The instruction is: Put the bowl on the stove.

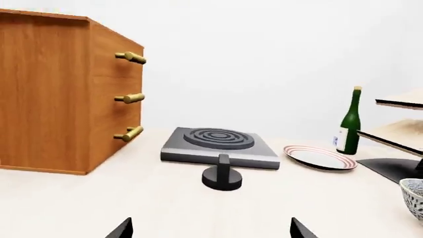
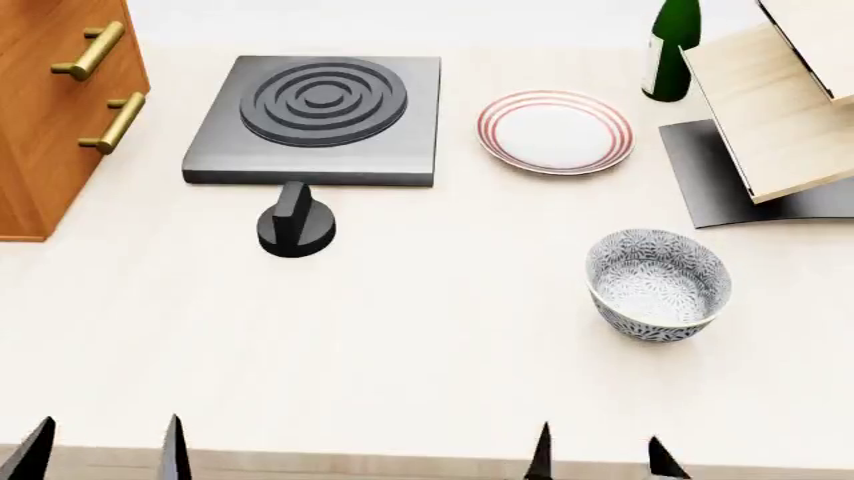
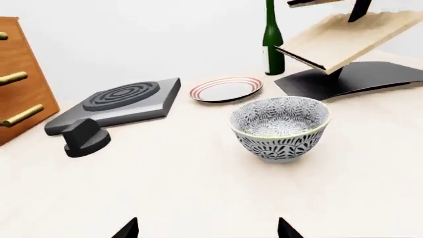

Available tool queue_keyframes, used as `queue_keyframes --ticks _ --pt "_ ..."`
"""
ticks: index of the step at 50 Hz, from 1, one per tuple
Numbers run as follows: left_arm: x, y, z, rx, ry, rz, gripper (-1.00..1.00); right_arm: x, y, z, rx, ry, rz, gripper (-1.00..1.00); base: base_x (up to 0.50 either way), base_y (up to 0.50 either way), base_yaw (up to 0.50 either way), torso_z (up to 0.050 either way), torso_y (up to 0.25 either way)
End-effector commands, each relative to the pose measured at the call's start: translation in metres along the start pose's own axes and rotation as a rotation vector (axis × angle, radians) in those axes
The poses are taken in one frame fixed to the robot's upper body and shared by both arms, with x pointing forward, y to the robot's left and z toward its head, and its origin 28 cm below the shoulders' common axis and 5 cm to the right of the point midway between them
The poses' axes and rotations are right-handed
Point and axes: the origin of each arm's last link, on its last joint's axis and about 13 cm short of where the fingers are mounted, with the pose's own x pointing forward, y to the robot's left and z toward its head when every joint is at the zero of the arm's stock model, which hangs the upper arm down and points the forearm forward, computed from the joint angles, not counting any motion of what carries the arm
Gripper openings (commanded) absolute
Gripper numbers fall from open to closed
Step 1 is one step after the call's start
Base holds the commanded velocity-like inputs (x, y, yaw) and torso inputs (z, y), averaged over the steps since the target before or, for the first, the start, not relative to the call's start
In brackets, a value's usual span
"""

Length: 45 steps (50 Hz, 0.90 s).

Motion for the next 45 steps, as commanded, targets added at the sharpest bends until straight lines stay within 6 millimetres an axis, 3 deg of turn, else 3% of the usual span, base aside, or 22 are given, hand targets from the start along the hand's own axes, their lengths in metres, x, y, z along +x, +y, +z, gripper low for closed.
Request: queue_keyframes --ticks 1,2,6,8,14,15,20,26,31,45 --pt "0.000 0.006 0.064 -0.078 -0.435 0.004 1.00 0.009 -0.042 0.108 -0.115 -0.230 0.050 1.00 0.00 0.00 0.00 0.000 0.000" --pt "0.001 0.008 0.088 -0.097 -0.522 -0.013 1.00 0.009 -0.052 0.118 -0.131 -0.279 0.016 1.00 0.00 0.00 0.00 0.000 0.000" --pt "-0.001 0.014 0.126 -0.086 -0.663 -0.007 1.00 0.004 -0.082 0.135 -0.141 -0.269 -0.065 1.00 0.00 0.00 0.00 0.000 0.000" --pt "-0.006 0.022 0.155 -0.089 -0.775 0.003 1.00 -0.005 -0.109 0.148 -0.075 -0.215 -0.125 1.00 0.00 0.00 0.00 0.000 0.000" --pt "-0.019 0.031 0.191 -0.019 -0.927 0.005 1.00 -0.029 -0.140 0.157 -0.189 -0.160 -0.144 1.00 0.00 0.00 0.00 0.000 0.000" --pt "-0.024 0.032 0.203 -0.002 -0.982 0.000 1.00 -0.042 -0.150 0.162 -0.194 -0.146 -0.154 1.00 0.00 0.00 0.00 0.000 0.000" --pt "-0.033 0.036 0.231 0.031 -1.091 0.062 1.00 -0.070 -0.164 0.173 -0.259 -0.135 -0.125 1.00 0.00 0.00 0.00 0.000 0.000" --pt "-0.041 0.041 0.246 0.050 -1.145 0.079 1.00 -0.095 -0.175 0.178 -0.240 -0.131 -0.151 1.00 0.00 0.00 0.00 0.000 0.000" --pt "-0.041 0.042 0.244 0.013 -1.144 0.104 1.00 -0.110 -0.185 0.176 -0.225 -0.129 -0.200 1.00 0.00 0.00 0.00 0.000 0.000" --pt "-0.040 0.043 0.248 0.014 -1.151 0.116 1.00 -0.118 -0.190 0.178 -0.199 -0.128 -0.220 1.00 0.00 0.00 0.00 0.000 0.000"
